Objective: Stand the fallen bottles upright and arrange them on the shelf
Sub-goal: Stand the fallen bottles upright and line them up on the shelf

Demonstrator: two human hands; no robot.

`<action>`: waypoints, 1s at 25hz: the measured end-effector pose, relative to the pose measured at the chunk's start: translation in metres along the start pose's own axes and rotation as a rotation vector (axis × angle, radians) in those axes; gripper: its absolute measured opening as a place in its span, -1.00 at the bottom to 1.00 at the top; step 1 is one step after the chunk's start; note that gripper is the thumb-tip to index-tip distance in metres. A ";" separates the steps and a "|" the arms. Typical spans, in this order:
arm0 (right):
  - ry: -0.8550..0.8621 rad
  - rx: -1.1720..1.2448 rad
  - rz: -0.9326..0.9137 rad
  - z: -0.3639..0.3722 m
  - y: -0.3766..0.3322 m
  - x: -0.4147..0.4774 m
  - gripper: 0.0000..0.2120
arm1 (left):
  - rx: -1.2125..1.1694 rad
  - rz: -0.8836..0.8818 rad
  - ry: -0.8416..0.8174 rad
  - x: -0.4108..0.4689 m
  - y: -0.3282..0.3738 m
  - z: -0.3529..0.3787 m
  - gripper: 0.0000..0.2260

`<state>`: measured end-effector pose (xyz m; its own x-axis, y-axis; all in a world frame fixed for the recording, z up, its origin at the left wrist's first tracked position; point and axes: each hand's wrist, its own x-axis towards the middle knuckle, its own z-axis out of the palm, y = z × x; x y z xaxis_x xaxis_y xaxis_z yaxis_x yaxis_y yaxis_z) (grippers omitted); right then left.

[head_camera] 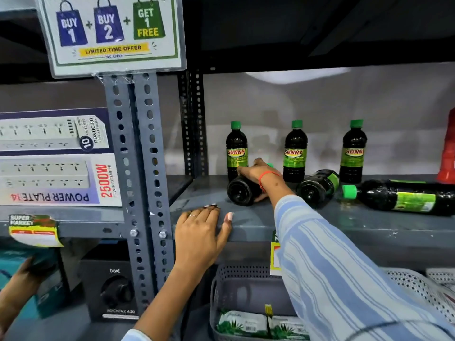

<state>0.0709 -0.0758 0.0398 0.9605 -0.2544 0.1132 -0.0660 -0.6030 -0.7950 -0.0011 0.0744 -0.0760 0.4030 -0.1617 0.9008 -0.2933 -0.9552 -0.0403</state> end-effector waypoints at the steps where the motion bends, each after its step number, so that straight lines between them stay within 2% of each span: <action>1: 0.054 -0.060 -0.085 0.001 0.001 -0.004 -0.35 | 0.001 0.001 0.010 0.000 0.001 0.001 -0.57; 4: 0.262 -0.125 -0.403 0.007 0.000 -0.020 -0.11 | 0.002 0.003 0.022 0.000 0.001 0.002 -0.60; 6: 0.332 -0.150 -0.535 0.014 0.000 -0.022 0.02 | 0.002 0.005 0.032 0.000 0.001 0.002 -0.61; 9: 0.325 -0.079 -0.586 0.023 0.009 -0.017 0.18 | -0.013 0.014 0.060 -0.001 0.000 0.005 -0.59; 12: 0.296 -0.013 -0.535 0.026 0.012 -0.013 0.28 | -0.014 0.003 0.098 -0.001 0.000 0.007 -0.51; 17: 0.347 -0.109 -0.423 0.030 0.016 -0.014 0.16 | 0.017 -0.034 0.125 -0.004 0.004 0.008 -0.62; 20: 0.249 -0.020 -0.416 0.029 0.017 -0.011 0.08 | 0.029 -0.038 0.135 -0.004 0.004 0.008 -0.65; 22: 0.186 0.063 -0.422 0.030 0.016 -0.010 0.06 | 0.019 -0.044 0.150 -0.004 0.004 0.008 -0.60; 25: 0.092 0.171 -0.417 0.032 0.018 -0.009 -0.08 | 0.011 -0.054 0.158 -0.005 0.005 0.010 -0.53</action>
<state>0.0693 -0.0604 0.0057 0.8669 -0.0872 0.4908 0.3741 -0.5371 -0.7561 0.0038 0.0685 -0.0847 0.2763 -0.0703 0.9585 -0.2652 -0.9642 0.0058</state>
